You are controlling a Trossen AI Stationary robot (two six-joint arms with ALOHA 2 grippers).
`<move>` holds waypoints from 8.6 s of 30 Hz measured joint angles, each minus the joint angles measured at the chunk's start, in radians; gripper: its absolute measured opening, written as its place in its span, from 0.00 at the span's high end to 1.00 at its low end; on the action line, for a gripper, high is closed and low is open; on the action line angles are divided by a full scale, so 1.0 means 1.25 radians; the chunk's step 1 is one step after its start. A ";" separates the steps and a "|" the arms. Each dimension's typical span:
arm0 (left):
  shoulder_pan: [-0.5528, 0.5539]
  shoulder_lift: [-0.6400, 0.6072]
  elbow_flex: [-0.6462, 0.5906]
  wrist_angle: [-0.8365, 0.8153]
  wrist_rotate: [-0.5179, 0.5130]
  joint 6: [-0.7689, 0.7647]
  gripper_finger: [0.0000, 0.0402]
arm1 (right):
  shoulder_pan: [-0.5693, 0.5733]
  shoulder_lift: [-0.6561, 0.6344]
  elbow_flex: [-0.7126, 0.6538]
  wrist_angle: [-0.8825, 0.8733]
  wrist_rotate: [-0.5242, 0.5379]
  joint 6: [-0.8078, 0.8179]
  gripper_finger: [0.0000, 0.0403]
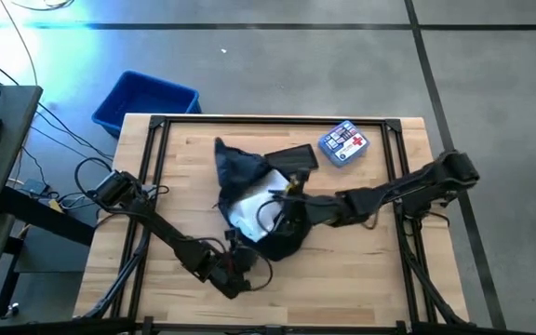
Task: Unpack backpack
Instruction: Remove the transparent zipper bag from the blue backpack, then open the transparent zipper bag
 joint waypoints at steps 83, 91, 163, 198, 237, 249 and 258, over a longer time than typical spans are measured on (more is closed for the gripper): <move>0.170 0.079 -0.047 -0.941 0.092 -0.648 0.73 | 0.381 -0.147 0.000 -0.489 0.323 0.274 1.00; 0.046 -0.107 -0.003 -0.937 0.075 -0.835 0.55 | 0.287 0.020 0.000 -0.247 0.218 0.102 1.00; -0.022 0.033 0.040 0.181 0.069 0.181 0.59 | 0.351 0.320 -0.071 0.008 0.044 0.036 0.44; -0.015 0.168 0.107 0.346 -0.063 0.508 0.59 | 0.283 0.289 -0.041 -0.012 0.010 0.236 1.00; -0.021 0.168 0.191 0.184 -0.185 0.404 1.00 | 0.265 0.211 -0.042 -0.190 -0.115 0.552 0.64; -0.015 0.167 0.191 0.185 -0.100 0.407 1.00 | 0.287 0.231 -0.042 -0.108 -0.109 0.453 0.66; -0.015 0.167 0.191 0.183 -0.105 0.408 1.00 | 0.301 0.231 -0.042 -0.108 -0.056 0.425 0.97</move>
